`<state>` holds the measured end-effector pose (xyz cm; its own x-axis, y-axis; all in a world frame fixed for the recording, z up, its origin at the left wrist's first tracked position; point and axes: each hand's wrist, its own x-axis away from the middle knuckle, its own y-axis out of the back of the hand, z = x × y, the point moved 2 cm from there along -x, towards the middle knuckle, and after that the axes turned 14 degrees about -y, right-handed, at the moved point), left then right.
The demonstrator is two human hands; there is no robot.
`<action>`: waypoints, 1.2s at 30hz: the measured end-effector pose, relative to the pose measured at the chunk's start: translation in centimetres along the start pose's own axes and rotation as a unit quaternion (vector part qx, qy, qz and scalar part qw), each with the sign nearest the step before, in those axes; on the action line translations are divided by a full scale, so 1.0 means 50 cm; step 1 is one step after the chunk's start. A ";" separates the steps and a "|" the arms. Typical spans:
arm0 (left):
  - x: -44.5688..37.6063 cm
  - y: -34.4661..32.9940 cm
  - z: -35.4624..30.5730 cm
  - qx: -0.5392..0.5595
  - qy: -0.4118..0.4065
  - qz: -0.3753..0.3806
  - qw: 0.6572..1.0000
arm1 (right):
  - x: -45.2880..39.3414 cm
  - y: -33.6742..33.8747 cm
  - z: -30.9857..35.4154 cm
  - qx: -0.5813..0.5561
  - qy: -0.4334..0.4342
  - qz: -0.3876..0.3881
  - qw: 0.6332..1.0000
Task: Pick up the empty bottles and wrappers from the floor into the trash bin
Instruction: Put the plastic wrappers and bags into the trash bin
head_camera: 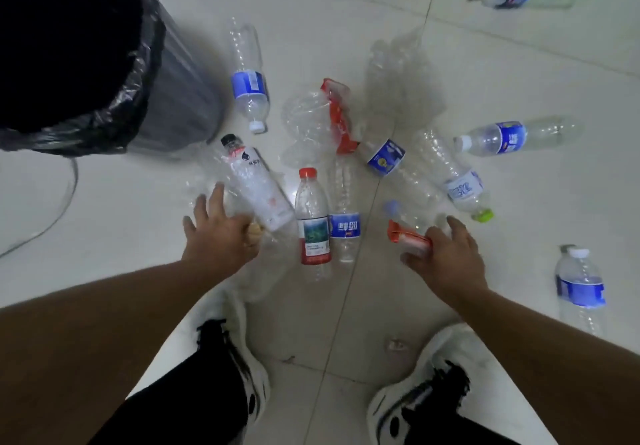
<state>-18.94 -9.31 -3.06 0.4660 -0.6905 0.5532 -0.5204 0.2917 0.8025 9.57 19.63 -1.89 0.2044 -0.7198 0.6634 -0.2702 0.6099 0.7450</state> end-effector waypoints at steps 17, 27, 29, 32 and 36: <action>0.164 0.224 -0.024 0.079 -0.086 -0.045 0.992 | 0.265 0.188 0.038 -0.045 0.019 -0.052 0.997; 0.288 0.516 -0.061 0.083 -0.073 -0.021 0.994 | 0.491 0.413 0.211 -0.118 0.030 -0.008 0.993; 0.300 0.556 -0.064 0.055 -0.085 -0.026 0.995 | 0.508 0.441 0.242 -0.129 0.024 0.002 0.991; 0.320 0.597 -0.071 0.001 -0.121 -0.020 0.992 | 0.524 0.466 0.286 -0.168 0.026 0.010 0.985; 0.343 0.618 -0.068 0.006 -0.118 -0.023 0.993 | 0.525 0.479 0.330 -0.218 0.005 0.023 0.976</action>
<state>-24.61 -9.87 31.99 0.3105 -0.8390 0.4468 -0.5105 0.2493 0.8229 -7.06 9.89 32.23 0.2122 -0.6869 0.6951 0.1470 0.7256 0.6722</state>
